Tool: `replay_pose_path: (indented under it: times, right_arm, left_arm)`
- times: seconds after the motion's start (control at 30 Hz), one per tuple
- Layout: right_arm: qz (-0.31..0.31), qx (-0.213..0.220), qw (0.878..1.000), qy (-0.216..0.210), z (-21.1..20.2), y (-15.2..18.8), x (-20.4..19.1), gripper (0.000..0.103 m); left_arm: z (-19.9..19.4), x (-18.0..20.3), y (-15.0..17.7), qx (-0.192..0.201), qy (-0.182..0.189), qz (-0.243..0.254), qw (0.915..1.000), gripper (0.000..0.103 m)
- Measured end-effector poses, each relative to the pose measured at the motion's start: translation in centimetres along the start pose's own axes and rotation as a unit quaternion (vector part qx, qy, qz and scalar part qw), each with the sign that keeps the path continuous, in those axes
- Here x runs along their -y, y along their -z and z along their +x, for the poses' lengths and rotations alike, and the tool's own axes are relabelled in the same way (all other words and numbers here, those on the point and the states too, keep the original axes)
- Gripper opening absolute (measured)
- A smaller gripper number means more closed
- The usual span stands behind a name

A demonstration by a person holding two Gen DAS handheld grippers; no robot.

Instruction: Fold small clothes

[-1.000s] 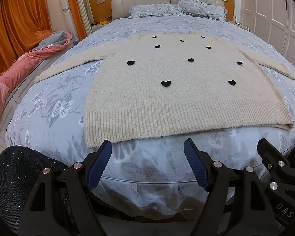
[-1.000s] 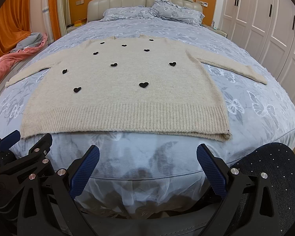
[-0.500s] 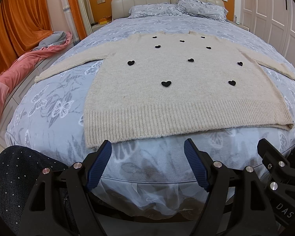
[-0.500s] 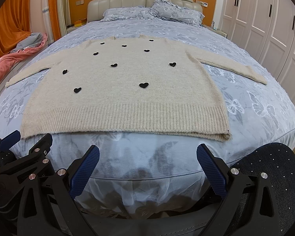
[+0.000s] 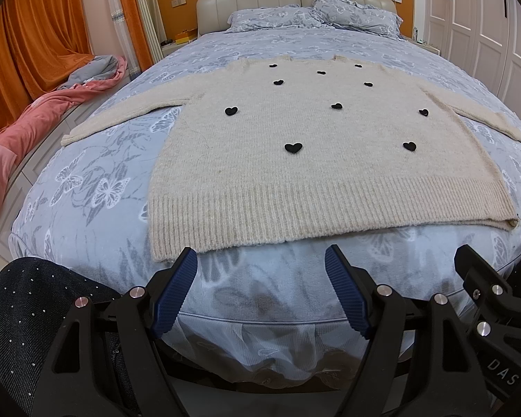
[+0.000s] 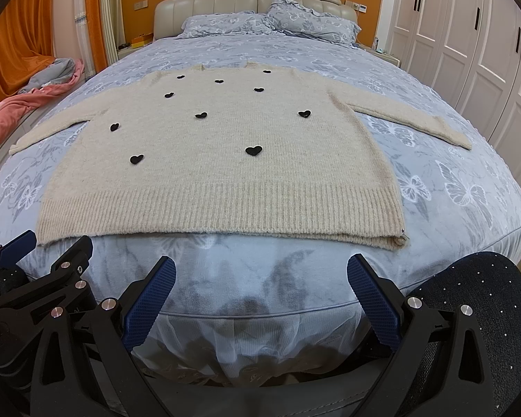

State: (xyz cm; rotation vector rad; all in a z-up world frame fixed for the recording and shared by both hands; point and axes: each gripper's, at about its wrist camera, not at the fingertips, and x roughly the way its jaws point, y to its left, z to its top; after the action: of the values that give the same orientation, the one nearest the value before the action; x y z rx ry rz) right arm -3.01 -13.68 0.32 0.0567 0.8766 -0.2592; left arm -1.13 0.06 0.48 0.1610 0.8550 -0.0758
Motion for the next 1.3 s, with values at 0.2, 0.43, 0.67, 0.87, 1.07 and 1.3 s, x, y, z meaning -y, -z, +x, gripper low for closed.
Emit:
replay_pose_path:
  times: [0.2,0.43,0.67,0.87,1.07,1.3]
  right_arm:
    - [0.000,0.000,1.000,0.000,0.0,0.0,0.0,0.098]
    - [0.001,-0.001,1.000,-0.001,0.0,-0.1,0.2,0.098]
    - [0.036,-0.024,0.997,-0.059,1.0,-1.5,2.1,0.098]
    - [0.155,-0.010,0.986,-0.058,3.9,-8.0,11.7,0.098]
    - [0.274,-0.007,0.962,0.000,11.7,-15.9,27.0,0.097]
    - [0.468,-0.020,0.879,0.087,20.8,-18.3,43.8,0.093]
  left_arm:
    - [0.0,0.0,0.0,0.000,0.000,0.000,1.0000,0.074]
    - [0.1,0.0,0.0,-0.002,0.001,-0.001,1.0000,0.074]
    - [0.6,-1.8,-0.4,-0.029,0.026,-0.059,0.9975,0.087]
    - [1.2,-5.1,-2.1,-0.040,0.042,-0.139,0.9886,0.094]
    - [2.6,-7.7,-5.0,-0.037,0.097,-0.205,0.9732,0.094]
    - [6.5,-7.9,-7.8,-0.081,0.128,-0.213,0.9653,0.094]
